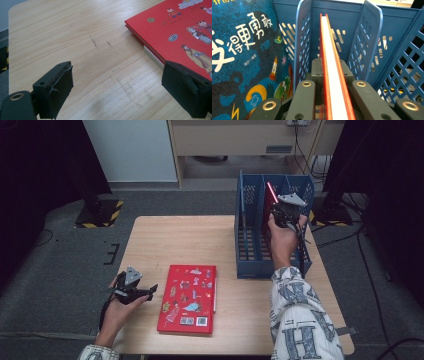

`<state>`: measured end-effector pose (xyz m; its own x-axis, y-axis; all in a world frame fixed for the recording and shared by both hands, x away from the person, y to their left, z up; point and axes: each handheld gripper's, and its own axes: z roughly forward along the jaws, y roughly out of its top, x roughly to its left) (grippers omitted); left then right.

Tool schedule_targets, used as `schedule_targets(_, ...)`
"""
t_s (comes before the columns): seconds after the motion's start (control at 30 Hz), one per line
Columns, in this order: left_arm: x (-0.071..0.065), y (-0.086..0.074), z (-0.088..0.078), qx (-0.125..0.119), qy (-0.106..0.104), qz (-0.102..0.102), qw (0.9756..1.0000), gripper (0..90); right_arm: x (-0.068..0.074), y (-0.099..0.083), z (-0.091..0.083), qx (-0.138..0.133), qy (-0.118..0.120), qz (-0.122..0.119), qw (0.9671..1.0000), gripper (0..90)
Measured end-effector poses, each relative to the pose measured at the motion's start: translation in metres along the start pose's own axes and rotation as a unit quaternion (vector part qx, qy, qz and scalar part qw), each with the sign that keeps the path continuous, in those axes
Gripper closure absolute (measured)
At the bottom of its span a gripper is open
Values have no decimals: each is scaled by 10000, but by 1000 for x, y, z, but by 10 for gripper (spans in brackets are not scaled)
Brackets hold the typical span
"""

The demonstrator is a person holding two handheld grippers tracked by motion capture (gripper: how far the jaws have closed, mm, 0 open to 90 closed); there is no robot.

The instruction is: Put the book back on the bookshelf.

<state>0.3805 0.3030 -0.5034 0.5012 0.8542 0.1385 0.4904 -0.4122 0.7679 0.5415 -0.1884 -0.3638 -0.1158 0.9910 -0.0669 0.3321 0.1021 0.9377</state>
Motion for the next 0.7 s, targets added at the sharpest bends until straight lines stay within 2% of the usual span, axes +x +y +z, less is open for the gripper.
schedule_targets(0.7, -1, 1, 0, -1, -9, 10, 10000, 93, 17, -3, 2, 1, -57, -227, 9997, 791)
